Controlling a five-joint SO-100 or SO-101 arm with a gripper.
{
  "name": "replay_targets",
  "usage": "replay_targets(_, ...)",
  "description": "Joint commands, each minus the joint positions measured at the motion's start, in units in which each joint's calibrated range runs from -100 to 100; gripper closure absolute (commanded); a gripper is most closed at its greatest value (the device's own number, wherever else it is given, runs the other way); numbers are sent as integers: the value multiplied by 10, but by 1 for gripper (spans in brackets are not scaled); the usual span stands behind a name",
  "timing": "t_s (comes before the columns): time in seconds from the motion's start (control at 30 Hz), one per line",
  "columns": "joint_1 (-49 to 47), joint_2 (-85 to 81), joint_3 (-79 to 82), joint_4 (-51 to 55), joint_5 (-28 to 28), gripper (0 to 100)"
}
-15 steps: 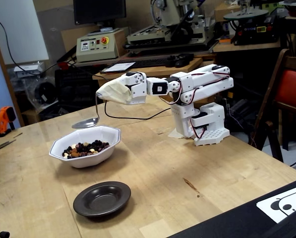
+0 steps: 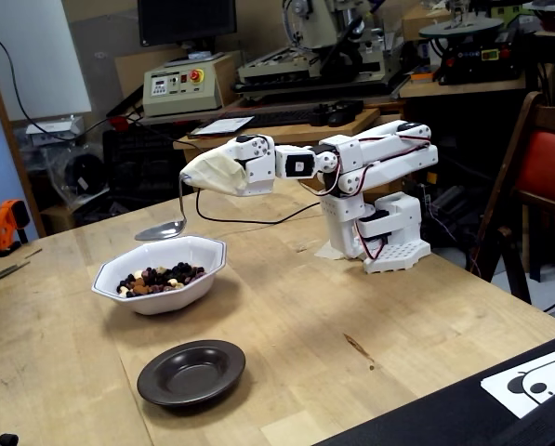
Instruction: Use spoon to transfer food from the white bowl to brown plate
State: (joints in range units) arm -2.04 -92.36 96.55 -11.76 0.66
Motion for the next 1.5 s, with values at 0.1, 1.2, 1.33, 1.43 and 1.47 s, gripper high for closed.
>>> replay_targets(0.1, -3, 0, -1, -1, -1, 98)
replay_targets(1.2, -3, -6, -1, -1, 1, 98)
replay_targets(1.33, -3, -6, -1, -1, 2, 98)
replay_targets(1.43, -3, -6, -1, -1, 2, 98)
replay_targets(1.47, -3, -7, -1, -1, 2, 98)
